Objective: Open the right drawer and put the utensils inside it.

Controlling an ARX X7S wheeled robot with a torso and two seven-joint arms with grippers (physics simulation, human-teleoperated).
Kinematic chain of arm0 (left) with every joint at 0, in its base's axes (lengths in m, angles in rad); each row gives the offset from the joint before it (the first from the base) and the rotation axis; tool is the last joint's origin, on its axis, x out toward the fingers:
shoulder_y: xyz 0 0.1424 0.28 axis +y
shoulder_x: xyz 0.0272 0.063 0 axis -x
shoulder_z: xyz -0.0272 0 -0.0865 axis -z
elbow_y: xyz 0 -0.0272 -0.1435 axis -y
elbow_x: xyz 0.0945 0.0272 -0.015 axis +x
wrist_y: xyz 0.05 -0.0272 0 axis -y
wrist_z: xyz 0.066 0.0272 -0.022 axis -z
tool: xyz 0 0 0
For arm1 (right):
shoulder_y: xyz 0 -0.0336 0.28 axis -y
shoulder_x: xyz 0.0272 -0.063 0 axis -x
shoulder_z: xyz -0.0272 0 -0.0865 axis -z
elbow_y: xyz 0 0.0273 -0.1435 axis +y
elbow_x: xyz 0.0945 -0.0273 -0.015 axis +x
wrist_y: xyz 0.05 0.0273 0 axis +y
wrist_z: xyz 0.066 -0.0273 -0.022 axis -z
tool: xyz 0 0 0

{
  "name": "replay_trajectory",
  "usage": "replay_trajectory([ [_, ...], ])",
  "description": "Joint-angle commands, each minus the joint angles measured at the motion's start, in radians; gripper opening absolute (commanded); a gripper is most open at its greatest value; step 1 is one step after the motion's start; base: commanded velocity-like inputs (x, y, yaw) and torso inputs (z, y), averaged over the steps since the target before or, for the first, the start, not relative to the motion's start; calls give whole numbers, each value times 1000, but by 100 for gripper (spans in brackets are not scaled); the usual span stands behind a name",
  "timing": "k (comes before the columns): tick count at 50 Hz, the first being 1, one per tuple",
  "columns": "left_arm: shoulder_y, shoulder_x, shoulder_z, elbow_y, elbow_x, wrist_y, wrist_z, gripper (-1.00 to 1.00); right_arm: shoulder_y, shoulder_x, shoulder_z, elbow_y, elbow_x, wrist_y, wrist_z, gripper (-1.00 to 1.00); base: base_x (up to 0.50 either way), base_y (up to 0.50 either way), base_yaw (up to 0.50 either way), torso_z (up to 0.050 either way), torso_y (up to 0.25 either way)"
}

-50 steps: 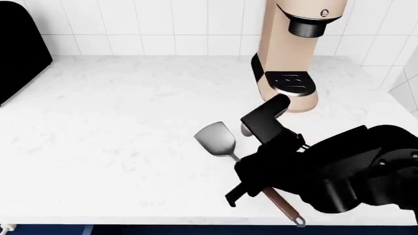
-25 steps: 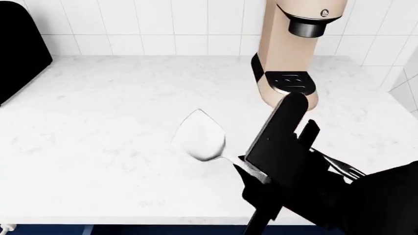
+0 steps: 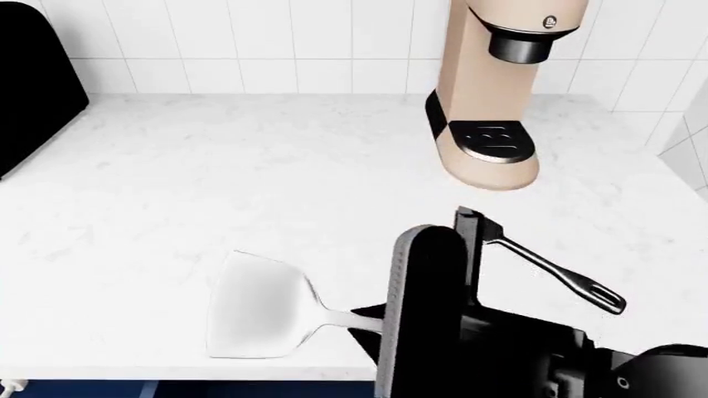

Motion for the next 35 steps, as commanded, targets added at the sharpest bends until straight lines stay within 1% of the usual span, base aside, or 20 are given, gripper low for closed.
replay_trajectory([
  [1,-4,-1,-1,-13,10,16,4,100,136,-24,-26,-53,150,37,-101,-100,0,0,0,0,0],
  [4,-7,-1,-1,-10,11,17,6,100,158,-52,10,-62,188,83,-136,-100,0,0,0,0,0],
  [7,-7,-2,-3,-11,12,17,7,100,123,-113,167,-62,273,206,-133,-100,0,0,0,0,0],
  [8,-9,-1,-2,-11,13,19,8,100,100,-170,268,-62,330,295,-117,-100,0,0,0,0,0],
  [9,-8,-2,-2,-15,14,21,7,100,72,-201,346,-62,388,355,-101,-100,0,0,0,0,0],
  [10,-8,-3,-3,-16,15,21,7,100,61,-224,386,-62,424,387,-84,-100,0,0,0,0,0],
  [11,-8,-3,-3,-19,16,23,8,100,76,-258,402,-62,485,389,-32,-100,0,0,0,0,0],
  [15,-7,-4,-4,-24,18,24,9,100,65,-268,378,-62,513,389,19,-100,0,0,0,0,0],
  [18,-7,-6,-4,-24,19,23,10,100,36,-259,374,-62,477,389,4,-100,0,0,0,0,0],
  [21,-8,-6,-5,-23,21,24,10,100,-16,-247,402,-62,446,389,-18,-100,0,0,0,0,0],
  [23,-9,-6,-6,-21,21,22,12,100,-33,-246,391,-62,449,389,1,-100,0,0,0,0,0],
  [28,-11,-6,-7,-19,21,23,15,100,-107,-215,426,-62,426,389,-7,-100,0,0,0,0,0],
  [30,-13,-4,-6,-21,23,26,16,100,-162,-195,464,-62,387,389,-34,-100,0,0,0,0,0],
  [35,-12,-6,-12,-8,19,13,21,100,-259,-135,490,-59,289,382,-96,-100,0,0,0,0,0],
])
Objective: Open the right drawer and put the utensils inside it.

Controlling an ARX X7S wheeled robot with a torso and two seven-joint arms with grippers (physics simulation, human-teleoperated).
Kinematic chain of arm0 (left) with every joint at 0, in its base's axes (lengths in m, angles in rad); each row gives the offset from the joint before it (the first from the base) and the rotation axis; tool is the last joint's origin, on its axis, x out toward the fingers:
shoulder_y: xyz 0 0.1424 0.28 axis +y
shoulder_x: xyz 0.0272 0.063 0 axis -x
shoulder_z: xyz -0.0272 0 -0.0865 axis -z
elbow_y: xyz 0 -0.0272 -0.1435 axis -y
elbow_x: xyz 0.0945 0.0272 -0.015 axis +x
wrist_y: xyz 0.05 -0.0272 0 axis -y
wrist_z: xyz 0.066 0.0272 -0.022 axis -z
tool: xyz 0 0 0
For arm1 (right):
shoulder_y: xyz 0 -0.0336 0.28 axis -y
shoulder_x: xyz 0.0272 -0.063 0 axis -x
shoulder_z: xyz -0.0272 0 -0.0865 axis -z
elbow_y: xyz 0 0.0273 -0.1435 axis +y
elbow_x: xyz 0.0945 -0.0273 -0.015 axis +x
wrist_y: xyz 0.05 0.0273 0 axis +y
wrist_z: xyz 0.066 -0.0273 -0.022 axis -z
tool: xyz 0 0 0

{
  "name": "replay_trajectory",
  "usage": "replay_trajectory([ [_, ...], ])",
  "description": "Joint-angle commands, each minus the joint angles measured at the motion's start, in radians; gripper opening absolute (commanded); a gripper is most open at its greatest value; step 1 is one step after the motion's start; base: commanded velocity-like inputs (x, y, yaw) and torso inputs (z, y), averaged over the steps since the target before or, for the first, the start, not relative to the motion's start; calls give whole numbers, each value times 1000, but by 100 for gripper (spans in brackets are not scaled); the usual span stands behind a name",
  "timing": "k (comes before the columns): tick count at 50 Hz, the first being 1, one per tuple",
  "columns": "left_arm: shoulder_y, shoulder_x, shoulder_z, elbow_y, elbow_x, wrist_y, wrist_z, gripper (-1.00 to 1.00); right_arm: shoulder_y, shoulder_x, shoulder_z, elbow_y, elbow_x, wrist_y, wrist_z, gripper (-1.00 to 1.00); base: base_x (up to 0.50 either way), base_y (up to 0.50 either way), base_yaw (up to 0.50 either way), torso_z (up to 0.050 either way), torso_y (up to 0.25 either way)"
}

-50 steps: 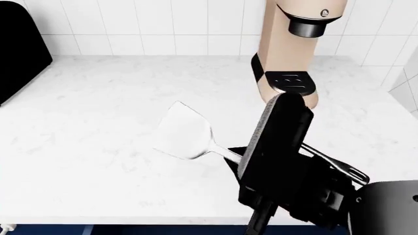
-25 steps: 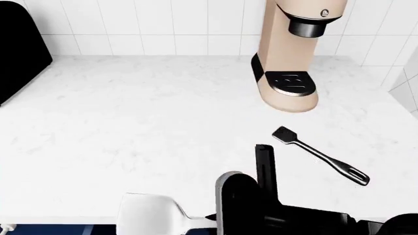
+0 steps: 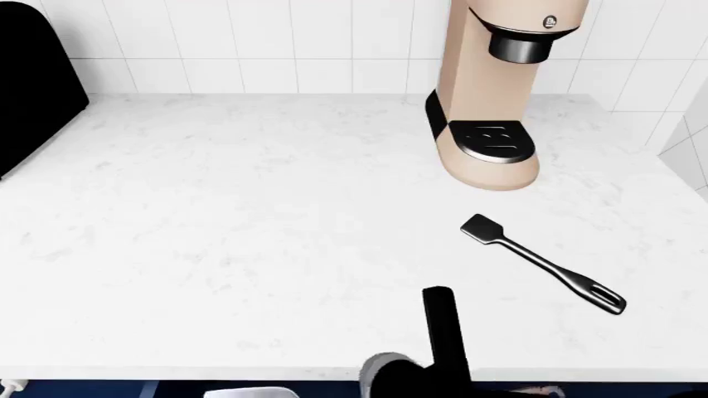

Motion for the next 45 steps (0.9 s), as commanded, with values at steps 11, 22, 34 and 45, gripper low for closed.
replay_trajectory([
  [11,-2,-1,-7,-7,5,8,10,100,-160,105,-70,89,-13,-83,139,-100,0,0,0,0,0],
  [22,-3,-3,-9,-21,11,20,12,100,-12,95,-256,147,252,-275,400,-100,0,0,0,0,0],
  [34,-5,-4,-10,-32,17,31,15,100,-64,100,-345,169,263,-314,478,-100,0,0,0,0,0],
  [45,-11,-2,-10,-27,19,36,20,100,-188,111,-345,143,153,-286,441,-100,0,0,0,0,0],
])
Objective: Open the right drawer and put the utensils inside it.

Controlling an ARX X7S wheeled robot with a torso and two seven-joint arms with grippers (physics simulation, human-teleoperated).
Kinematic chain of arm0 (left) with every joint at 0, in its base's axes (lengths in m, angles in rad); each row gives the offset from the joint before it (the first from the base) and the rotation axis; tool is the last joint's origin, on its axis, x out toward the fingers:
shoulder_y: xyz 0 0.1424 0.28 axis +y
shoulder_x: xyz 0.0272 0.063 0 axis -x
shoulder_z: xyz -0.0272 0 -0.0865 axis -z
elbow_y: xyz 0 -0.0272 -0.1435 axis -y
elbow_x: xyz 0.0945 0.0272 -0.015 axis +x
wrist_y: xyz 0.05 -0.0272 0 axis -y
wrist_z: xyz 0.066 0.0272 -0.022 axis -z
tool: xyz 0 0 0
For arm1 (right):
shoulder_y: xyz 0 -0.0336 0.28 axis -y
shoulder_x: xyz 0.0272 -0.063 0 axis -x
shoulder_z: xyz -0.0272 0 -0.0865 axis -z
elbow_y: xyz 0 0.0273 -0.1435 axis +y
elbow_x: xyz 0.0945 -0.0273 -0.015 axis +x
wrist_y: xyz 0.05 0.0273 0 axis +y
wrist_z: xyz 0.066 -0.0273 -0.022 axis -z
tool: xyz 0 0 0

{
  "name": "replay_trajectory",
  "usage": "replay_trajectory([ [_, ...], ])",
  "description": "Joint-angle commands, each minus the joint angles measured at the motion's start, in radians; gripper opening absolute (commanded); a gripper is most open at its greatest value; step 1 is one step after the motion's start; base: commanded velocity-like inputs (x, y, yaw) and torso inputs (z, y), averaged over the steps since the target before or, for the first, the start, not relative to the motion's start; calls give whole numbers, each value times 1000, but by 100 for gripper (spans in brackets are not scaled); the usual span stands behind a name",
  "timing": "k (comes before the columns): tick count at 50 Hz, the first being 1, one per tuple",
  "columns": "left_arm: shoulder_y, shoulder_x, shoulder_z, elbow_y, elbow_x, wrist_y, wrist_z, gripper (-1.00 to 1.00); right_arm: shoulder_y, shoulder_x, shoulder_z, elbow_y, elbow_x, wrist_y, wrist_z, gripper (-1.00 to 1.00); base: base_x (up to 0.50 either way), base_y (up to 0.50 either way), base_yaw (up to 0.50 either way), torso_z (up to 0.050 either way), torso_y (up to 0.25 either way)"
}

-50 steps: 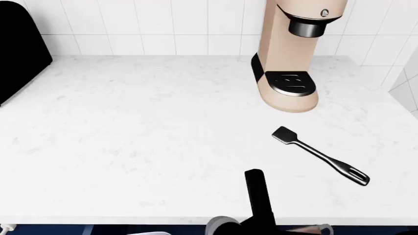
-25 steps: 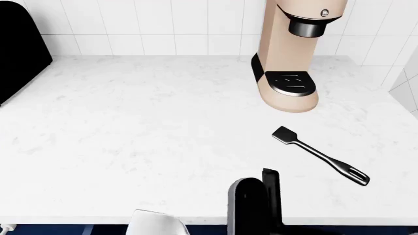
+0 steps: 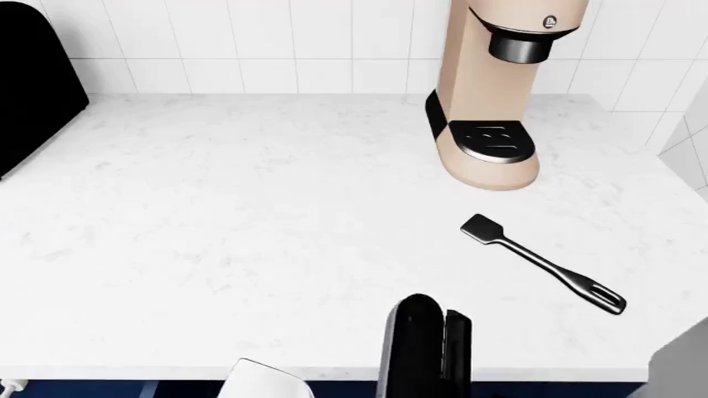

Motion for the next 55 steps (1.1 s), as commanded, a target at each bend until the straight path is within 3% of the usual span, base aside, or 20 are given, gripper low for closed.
replay_trajectory([
  [1,-5,1,-1,2,3,6,5,100,-73,0,-31,-14,-46,-6,16,-100,0,0,0,0,0],
  [10,-5,-1,-2,-11,8,18,6,100,-24,-62,-91,-60,0,-13,90,-100,0,0,0,0,0],
  [22,-8,-1,-5,-3,9,14,10,100,-199,19,-21,-51,-193,52,-62,-100,0,0,0,0,0],
  [38,-13,-2,-4,-9,15,24,12,100,-251,-18,-59,-51,-254,73,-69,-100,0,0,0,0,0],
  [55,-15,-3,-5,-19,20,42,15,100,-358,15,-44,-43,-415,90,-190,-100,0,0,0,0,0],
])
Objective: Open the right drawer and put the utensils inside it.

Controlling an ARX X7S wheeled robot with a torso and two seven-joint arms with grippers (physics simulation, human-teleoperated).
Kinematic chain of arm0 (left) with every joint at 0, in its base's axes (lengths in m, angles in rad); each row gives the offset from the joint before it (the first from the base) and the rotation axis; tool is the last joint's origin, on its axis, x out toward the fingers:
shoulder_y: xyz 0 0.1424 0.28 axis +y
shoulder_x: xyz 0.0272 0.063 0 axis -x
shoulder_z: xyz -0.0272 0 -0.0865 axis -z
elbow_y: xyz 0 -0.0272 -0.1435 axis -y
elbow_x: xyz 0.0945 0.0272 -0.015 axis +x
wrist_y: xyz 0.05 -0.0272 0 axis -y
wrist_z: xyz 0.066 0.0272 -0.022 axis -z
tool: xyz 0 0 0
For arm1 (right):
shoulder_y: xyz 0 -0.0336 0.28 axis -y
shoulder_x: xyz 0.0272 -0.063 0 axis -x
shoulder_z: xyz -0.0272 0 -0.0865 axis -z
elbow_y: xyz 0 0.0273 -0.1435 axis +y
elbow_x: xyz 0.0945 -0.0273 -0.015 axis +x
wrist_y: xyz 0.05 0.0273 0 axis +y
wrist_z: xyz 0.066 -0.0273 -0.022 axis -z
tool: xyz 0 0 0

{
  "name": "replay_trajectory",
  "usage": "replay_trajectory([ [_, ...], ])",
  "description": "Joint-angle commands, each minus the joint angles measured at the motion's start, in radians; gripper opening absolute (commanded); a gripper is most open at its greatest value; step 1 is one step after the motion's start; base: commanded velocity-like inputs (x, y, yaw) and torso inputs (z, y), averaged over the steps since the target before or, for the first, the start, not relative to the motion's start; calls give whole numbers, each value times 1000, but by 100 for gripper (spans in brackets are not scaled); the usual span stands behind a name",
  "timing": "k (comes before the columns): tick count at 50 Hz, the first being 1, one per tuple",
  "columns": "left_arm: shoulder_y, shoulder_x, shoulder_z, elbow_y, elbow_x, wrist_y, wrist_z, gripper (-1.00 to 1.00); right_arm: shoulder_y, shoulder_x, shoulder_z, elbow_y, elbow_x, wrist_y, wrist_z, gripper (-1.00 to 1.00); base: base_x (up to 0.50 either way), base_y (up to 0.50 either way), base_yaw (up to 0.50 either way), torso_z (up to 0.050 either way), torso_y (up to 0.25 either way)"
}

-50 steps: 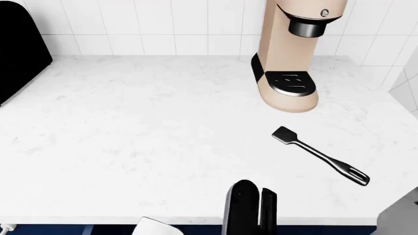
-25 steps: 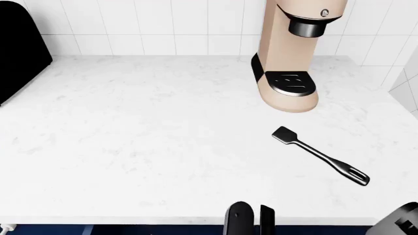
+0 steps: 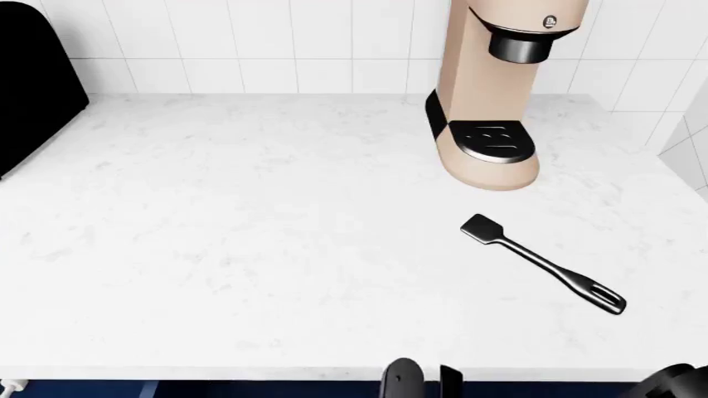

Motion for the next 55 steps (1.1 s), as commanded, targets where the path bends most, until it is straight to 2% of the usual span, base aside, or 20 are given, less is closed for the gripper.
replay_trajectory([
  [1,-2,-1,-1,-4,3,9,2,100,-62,11,5,6,-104,12,-72,-100,0,0,0,0,0],
  [18,-3,-2,-4,-4,6,11,5,100,-111,90,24,53,-268,-8,-215,-100,0,0,0,0,0],
  [32,-9,-4,-5,5,10,6,9,100,-78,149,50,80,-256,-18,-237,-100,0,0,0,0,0],
  [37,-10,-5,-7,5,11,8,12,100,-85,140,46,88,-298,-26,-228,-100,0,0,0,0,0],
  [38,-11,-4,-7,5,12,8,13,100,-81,135,42,92,-302,-21,-225,100,0,0,0,0,0],
  [55,-13,-6,-10,-4,20,17,17,100,-30,111,25,70,-214,1,-164,100,0,0,0,0,0],
])
